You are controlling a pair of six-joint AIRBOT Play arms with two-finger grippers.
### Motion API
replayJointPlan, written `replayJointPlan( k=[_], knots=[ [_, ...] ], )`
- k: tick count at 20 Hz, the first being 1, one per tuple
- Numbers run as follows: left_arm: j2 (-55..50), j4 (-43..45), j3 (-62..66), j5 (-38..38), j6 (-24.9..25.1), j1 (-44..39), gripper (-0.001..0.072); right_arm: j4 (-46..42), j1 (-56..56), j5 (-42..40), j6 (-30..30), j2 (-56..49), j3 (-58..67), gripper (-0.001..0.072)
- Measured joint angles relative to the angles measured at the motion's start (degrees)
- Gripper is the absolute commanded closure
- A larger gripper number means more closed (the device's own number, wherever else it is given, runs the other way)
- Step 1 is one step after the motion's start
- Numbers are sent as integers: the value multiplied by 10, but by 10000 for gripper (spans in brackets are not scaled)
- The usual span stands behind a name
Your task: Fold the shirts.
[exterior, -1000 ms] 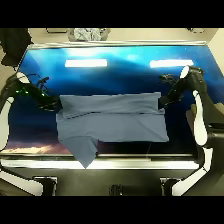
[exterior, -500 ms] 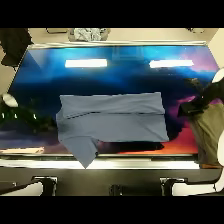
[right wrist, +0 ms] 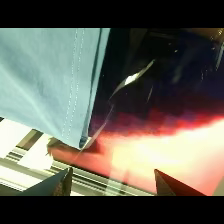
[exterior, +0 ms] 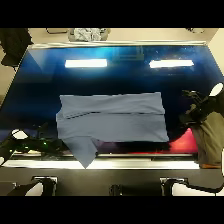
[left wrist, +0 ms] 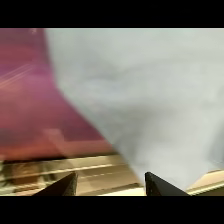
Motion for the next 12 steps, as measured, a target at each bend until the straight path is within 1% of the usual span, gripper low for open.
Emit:
replayJointPlan(
  k=[2, 3, 5, 6, 7, 8, 9, 12],
  knots=[
    [2, -10, -7, 19, -15, -23, 212, 0, 0, -3, -3, 3, -9, 97],
    [3, -13, -10, 32, -24, -36, 266, 0, 0, -7, -4, 5, -17, 97],
    [3, -17, -13, 57, -46, -61, 286, 0, 0, -15, -5, 13, -40, 95],
    [3, -21, -15, 73, -58, -72, 435, 0, 0, -21, -5, 19, -55, 89],
    [3, -17, -16, 92, -66, -82, 598, 1, 0, -29, -6, 28, -72, 34],
    [2, -10, -17, 108, -72, -88, 657, 2, 0, -38, -7, 35, -89, 25],
    [2, -11, -17, 118, -78, -94, 672, 4, 0, -48, -9, 41, -109, 19],
    [3, -13, -17, 138, -88, -104, 673, 36, 0, -76, -18, 50, -155, 21]
  ],
)
